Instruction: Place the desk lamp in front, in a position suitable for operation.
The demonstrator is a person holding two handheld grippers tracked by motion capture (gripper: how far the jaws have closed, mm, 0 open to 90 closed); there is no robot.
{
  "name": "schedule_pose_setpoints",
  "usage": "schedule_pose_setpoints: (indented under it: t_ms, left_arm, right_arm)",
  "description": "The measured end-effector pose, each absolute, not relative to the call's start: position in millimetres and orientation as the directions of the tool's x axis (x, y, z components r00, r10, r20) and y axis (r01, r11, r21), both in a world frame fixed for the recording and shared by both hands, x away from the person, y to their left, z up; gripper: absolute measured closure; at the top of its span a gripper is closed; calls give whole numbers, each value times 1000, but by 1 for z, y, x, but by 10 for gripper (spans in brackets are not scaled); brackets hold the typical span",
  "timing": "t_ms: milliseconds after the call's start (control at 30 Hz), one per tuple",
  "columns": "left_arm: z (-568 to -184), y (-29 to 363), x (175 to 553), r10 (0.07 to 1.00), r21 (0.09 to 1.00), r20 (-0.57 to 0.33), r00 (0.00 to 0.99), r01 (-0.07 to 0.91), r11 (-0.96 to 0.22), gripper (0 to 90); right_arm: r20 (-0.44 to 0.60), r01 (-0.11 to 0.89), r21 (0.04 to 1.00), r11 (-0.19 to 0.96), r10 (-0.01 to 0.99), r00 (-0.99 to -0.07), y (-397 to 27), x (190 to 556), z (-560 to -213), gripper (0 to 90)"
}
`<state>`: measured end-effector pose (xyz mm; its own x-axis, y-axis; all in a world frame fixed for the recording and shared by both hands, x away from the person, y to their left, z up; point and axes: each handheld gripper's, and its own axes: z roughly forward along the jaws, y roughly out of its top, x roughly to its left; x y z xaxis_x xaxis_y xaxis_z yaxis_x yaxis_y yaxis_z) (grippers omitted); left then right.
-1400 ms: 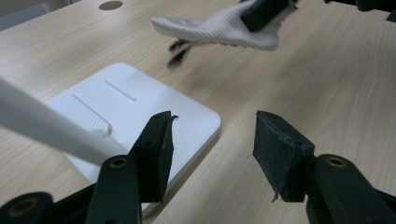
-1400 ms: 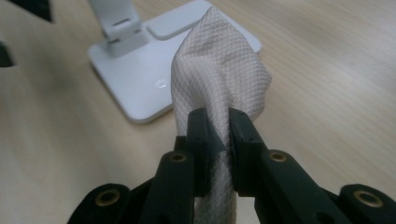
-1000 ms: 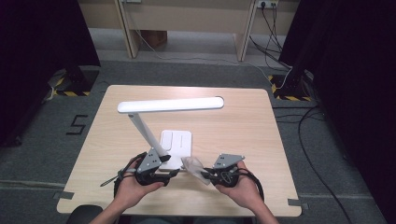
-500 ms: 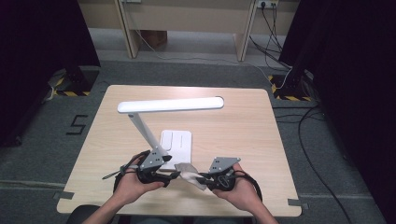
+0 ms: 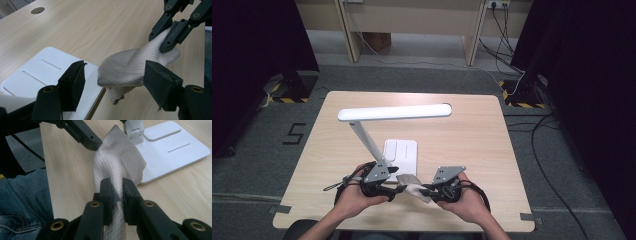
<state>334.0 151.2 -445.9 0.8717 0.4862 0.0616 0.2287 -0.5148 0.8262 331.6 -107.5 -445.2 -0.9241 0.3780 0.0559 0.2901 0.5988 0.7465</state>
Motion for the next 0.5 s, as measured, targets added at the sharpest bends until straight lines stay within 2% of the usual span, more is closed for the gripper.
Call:
schedule_pose_setpoints:
  t_ms: [233, 500]
  left_arm:
    - [-450, 148, 336, 435, 802, 102, 894, 185, -567, 320]
    - [-451, 147, 330, 381, 795, 102, 919, 156, -587, 325]
  right_arm:
    - [65, 286, 749, 598, 364, -929, -104, 334, -440, 806]
    - [61, 272, 755, 597, 349, -935, -99, 338, -435, 807]
